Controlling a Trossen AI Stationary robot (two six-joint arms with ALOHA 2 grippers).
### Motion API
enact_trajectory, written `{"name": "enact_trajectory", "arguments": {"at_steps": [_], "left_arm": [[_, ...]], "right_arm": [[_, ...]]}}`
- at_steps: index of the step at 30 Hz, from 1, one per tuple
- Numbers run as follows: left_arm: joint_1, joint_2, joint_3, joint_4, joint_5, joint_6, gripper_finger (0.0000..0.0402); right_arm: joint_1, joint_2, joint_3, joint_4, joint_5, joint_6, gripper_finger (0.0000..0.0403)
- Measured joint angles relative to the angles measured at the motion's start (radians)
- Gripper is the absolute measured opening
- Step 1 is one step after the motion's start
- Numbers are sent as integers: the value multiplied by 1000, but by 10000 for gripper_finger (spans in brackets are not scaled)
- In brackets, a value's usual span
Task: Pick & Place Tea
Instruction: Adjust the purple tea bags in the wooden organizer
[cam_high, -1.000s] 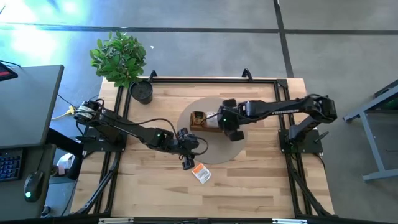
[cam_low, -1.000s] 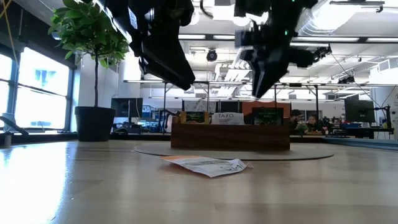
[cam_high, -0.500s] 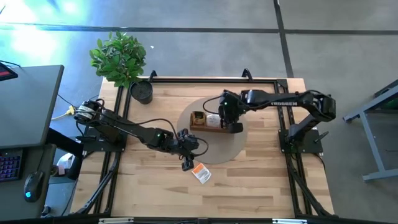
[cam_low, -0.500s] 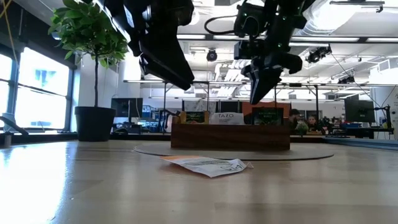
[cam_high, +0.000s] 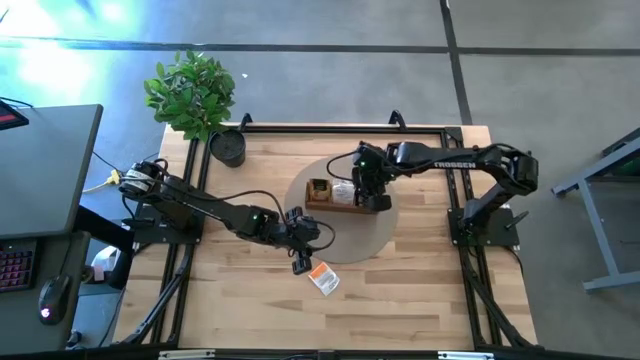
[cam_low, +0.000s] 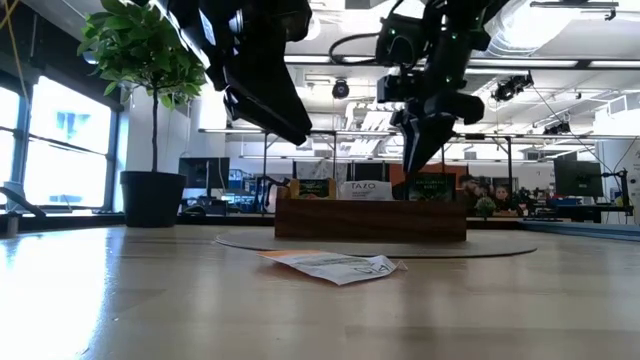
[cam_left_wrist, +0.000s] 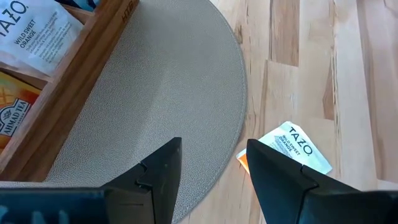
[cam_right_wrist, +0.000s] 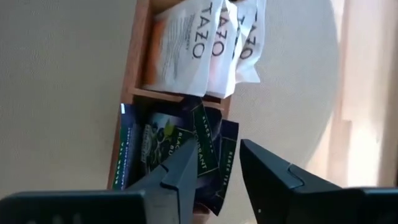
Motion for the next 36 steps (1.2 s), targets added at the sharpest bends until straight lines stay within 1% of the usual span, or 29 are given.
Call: {"name": "enact_trajectory", "arguments": {"at_steps": [6, 10, 13, 16, 19, 24, 26, 31, 36], "left_arm": [[0, 0, 0, 7, 0, 0, 179], [0, 0, 0, 6, 0, 0, 179], [0, 0, 0, 6, -1, 0, 179], [0, 0, 0, 6, -1, 0, 179], [1, 0, 0, 7, -4, 1, 179], [1, 0, 0, 7, -11, 2, 179], [1, 0, 0, 7, -11, 3, 179], [1, 0, 0, 7, -11, 3, 179], [1, 0, 0, 7, -11, 1, 179]], "right_arm": [[-35, 37, 0, -10, -84, 38, 118], [-50, 66, 0, -30, -86, 38, 119], [-59, 72, 0, -30, -110, 53, 113], [-59, 65, 0, -20, -118, 88, 94], [-59, 50, 0, -37, -134, 87, 69], [-59, 24, 0, -58, -135, 93, 20], [-59, 13, 0, -62, -135, 96, 6], [-59, 9, 0, -78, -134, 106, 8], [-59, 6, 0, -115, -134, 171, 4]]}}
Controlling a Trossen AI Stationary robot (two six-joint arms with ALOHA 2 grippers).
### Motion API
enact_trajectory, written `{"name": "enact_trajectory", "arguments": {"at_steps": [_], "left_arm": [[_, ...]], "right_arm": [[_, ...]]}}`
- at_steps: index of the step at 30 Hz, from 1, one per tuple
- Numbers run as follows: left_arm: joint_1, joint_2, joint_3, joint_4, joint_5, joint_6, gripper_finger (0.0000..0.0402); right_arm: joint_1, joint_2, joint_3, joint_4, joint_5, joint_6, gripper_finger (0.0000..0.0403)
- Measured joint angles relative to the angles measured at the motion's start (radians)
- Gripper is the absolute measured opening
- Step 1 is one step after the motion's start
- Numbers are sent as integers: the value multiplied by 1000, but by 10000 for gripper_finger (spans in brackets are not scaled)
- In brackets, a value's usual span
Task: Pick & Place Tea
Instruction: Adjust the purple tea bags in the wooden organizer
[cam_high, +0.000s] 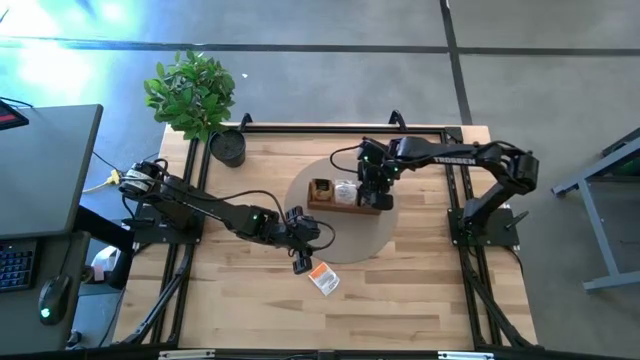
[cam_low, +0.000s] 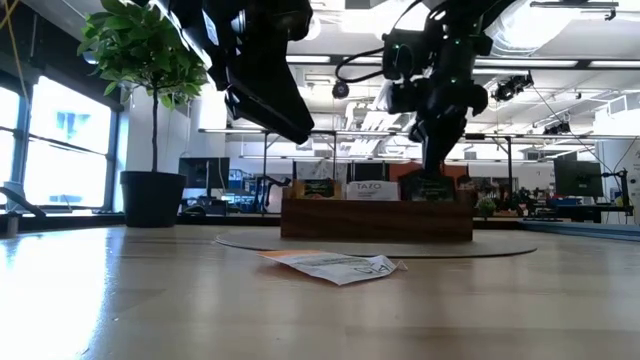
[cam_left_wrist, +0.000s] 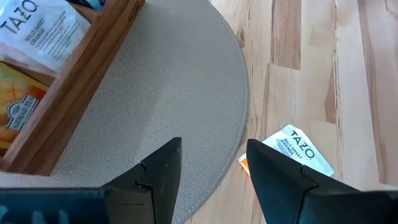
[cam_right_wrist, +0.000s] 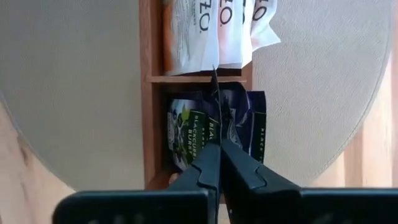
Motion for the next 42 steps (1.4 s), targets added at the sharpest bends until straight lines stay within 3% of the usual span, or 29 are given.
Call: {"name": "enact_trajectory", "arguments": {"at_steps": [19, 27, 42], "left_arm": [[0, 0, 0, 0, 1, 0, 179], [0, 0, 0, 0, 1, 0, 179], [0, 0, 0, 0, 1, -1, 179]], "right_arm": [[0, -33, 0, -16, 63, -29, 133], [0, -85, 0, 16, 69, -24, 117], [0, -21, 0, 15, 74, 5, 83]]}}
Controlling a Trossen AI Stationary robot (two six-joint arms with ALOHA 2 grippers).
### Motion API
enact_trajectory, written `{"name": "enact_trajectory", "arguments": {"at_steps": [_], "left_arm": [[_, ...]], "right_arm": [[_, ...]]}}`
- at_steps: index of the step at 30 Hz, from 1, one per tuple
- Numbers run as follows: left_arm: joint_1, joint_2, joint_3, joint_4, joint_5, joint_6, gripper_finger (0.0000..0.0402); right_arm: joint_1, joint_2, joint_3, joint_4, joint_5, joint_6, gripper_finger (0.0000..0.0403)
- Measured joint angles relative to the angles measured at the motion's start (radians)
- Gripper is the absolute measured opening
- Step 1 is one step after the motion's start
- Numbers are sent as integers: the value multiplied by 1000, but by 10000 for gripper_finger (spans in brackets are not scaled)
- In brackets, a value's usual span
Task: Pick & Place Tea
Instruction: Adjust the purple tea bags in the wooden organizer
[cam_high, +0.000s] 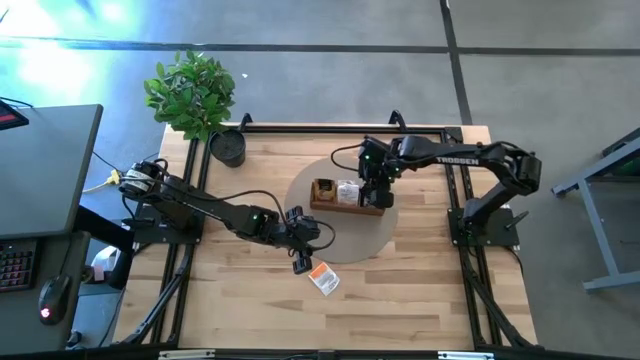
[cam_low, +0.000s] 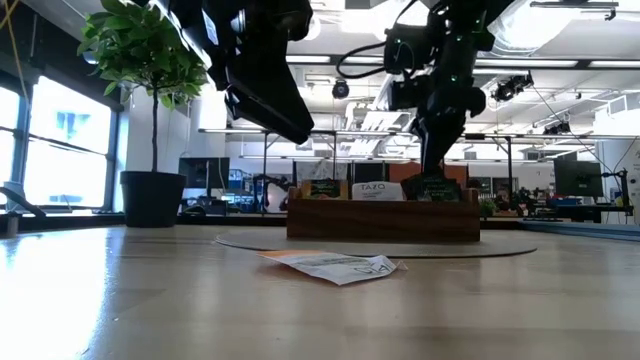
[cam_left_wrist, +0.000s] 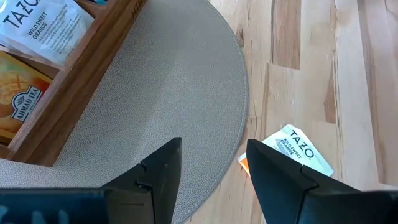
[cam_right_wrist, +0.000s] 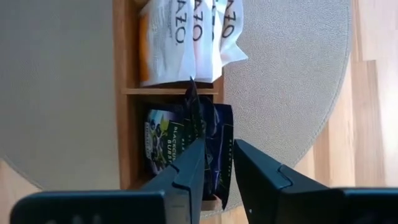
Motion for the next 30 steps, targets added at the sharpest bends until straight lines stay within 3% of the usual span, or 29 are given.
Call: {"name": "enact_trajectory", "arguments": {"at_steps": [6, 12, 23, 30], "left_arm": [[0, 0, 0, -1, 0, 0, 179], [0, 0, 0, -2, 2, 0, 179], [0, 0, 0, 0, 2, 0, 179], [0, 0, 0, 0, 2, -1, 179]], "right_arm": [[0, 0, 0, -14, -18, 0, 64], [0, 0, 0, -21, -17, 18, 6], [0, -33, 0, -87, 36, 110, 3], [12, -49, -24, -8, 44, 161, 2]]}}
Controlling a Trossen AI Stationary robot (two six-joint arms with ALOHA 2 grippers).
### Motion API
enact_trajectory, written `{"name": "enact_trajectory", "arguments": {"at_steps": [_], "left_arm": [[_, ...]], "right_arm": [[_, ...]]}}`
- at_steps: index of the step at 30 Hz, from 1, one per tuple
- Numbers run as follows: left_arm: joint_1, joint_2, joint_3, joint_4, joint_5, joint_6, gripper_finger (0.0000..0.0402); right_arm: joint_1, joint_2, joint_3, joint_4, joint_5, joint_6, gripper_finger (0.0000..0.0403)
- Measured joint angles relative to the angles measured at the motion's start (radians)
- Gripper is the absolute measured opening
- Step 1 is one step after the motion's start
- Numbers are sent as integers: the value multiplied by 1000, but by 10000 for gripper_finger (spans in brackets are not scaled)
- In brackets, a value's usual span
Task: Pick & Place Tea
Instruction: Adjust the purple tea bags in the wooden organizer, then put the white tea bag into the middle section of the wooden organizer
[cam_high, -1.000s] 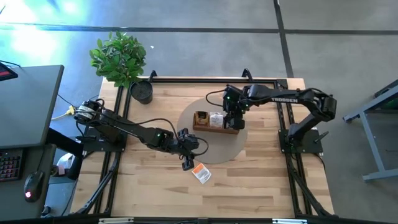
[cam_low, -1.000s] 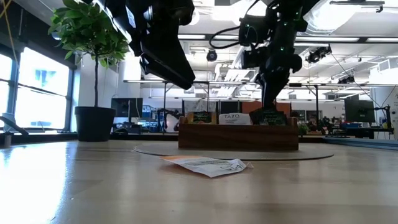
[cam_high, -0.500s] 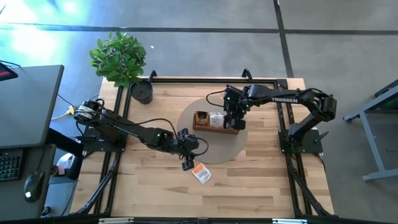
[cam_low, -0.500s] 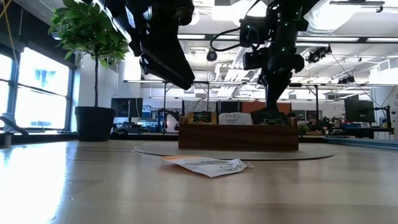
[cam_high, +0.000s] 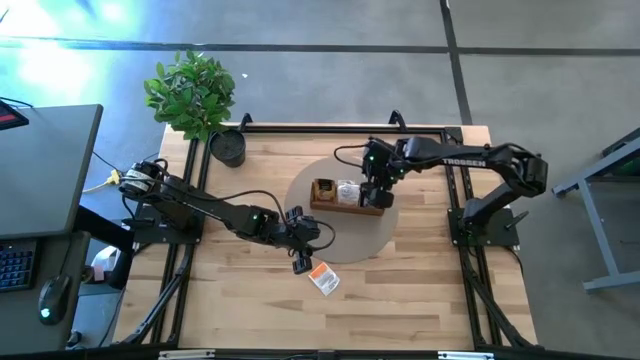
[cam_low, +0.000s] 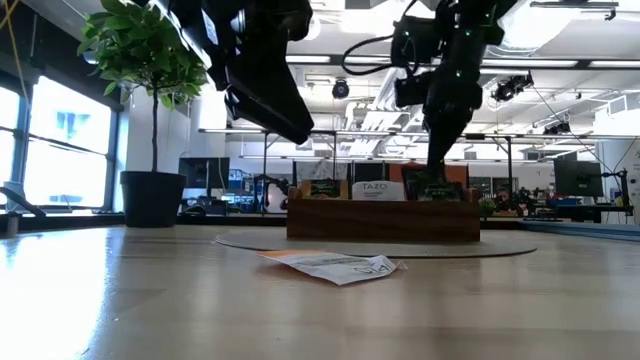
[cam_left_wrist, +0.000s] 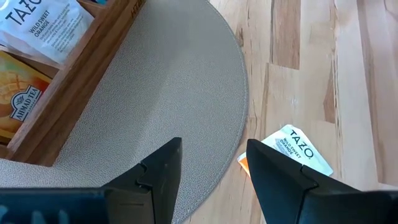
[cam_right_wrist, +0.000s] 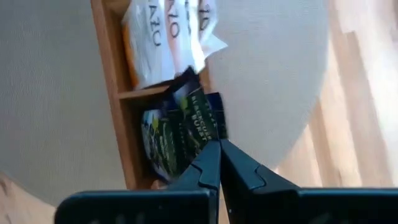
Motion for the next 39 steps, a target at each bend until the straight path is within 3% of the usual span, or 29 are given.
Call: {"name": "enact_trajectory", "arguments": {"at_steps": [6, 12, 22, 27, 32, 39], "left_arm": [[0, 0, 0, 0, 1, 0, 179], [0, 0, 0, 0, 0, 0, 179], [0, 0, 0, 7, 0, 0, 179], [0, 0, 0, 7, 0, 0, 179], [0, 0, 0, 8, 12, -3, 179], [0, 0, 0, 8, 82, -47, 179]], "right_arm": [[14, 1, -117, 64, -32, -7, 3], [14, -7, -145, 54, -61, -17, 7], [14, -92, -145, 63, -40, -57, 86], [24, -192, -145, 62, -118, -21, 107], [139, -254, -145, 158, -234, 25, 102], [402, -238, -249, 507, -243, 50, 88]]}}
